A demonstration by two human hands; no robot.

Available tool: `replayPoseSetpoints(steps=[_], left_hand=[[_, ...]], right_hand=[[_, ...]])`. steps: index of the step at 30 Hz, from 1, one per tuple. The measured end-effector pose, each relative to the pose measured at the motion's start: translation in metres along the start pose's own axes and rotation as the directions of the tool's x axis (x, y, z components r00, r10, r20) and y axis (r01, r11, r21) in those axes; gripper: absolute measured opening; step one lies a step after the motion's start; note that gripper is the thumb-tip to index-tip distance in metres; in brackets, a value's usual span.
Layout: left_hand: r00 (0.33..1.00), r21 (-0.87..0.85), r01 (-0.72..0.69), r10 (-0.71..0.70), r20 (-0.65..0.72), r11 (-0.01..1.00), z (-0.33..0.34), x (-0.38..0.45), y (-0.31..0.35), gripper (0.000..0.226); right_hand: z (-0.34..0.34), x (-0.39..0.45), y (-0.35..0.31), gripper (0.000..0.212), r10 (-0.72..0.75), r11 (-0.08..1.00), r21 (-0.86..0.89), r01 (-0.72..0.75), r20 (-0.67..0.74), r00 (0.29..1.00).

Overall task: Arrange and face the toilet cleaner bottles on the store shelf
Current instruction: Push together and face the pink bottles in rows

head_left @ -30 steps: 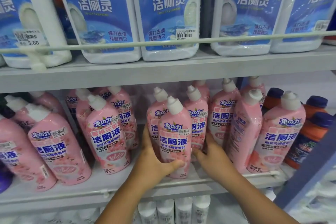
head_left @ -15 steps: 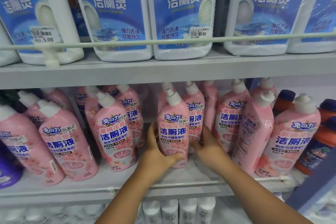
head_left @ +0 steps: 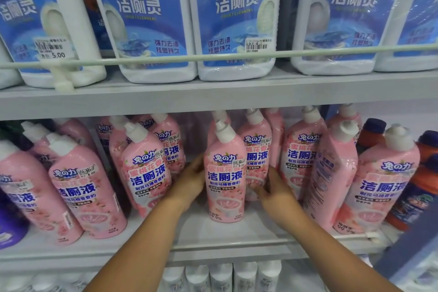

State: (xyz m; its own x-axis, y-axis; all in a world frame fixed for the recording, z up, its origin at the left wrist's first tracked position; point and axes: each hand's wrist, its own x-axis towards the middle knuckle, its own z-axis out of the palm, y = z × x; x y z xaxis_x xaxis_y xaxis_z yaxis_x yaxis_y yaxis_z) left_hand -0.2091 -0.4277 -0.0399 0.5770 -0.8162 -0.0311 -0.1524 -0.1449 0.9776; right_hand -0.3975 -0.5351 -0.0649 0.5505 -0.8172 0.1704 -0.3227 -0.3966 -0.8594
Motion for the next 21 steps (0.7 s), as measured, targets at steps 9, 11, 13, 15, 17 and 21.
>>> replayPoseSetpoints(steps=[9,11,13,15,17,21], left_hand=[[0.988,0.013,-0.025,0.027,-0.151,1.000,-0.002,-0.010,-0.004,0.042],[0.986,-0.014,0.018,-0.020,-0.164,1.000,-0.003,-0.010,-0.011,0.049],[0.979,-0.066,0.039,-0.051,-0.195,0.997,-0.003,-0.012,-0.015,0.054],[0.975,-0.148,0.050,-0.080,-0.209,0.988,-0.001,-0.015,-0.016,0.063],[0.973,-0.240,0.082,-0.130,-0.192,0.967,-0.002,-0.009,-0.027,0.095],[0.981,-0.178,0.083,-0.111,-0.158,0.981,-0.005,-0.020,-0.021,0.089]], right_hand=[[0.001,-0.001,0.001,0.044,0.007,1.000,-0.003,-0.007,-0.001,1.000],[0.000,-0.002,0.000,0.043,0.013,1.000,-0.013,-0.013,0.003,1.000],[0.000,-0.004,-0.001,0.040,0.021,0.999,-0.043,-0.021,-0.001,1.000],[-0.002,-0.005,-0.002,0.032,0.040,0.992,-0.121,-0.040,-0.007,0.999],[-0.007,-0.011,-0.005,0.021,0.068,0.974,-0.212,-0.080,-0.061,0.996],[-0.007,-0.040,-0.025,0.025,0.012,0.954,-0.300,-0.026,-0.050,0.999]])
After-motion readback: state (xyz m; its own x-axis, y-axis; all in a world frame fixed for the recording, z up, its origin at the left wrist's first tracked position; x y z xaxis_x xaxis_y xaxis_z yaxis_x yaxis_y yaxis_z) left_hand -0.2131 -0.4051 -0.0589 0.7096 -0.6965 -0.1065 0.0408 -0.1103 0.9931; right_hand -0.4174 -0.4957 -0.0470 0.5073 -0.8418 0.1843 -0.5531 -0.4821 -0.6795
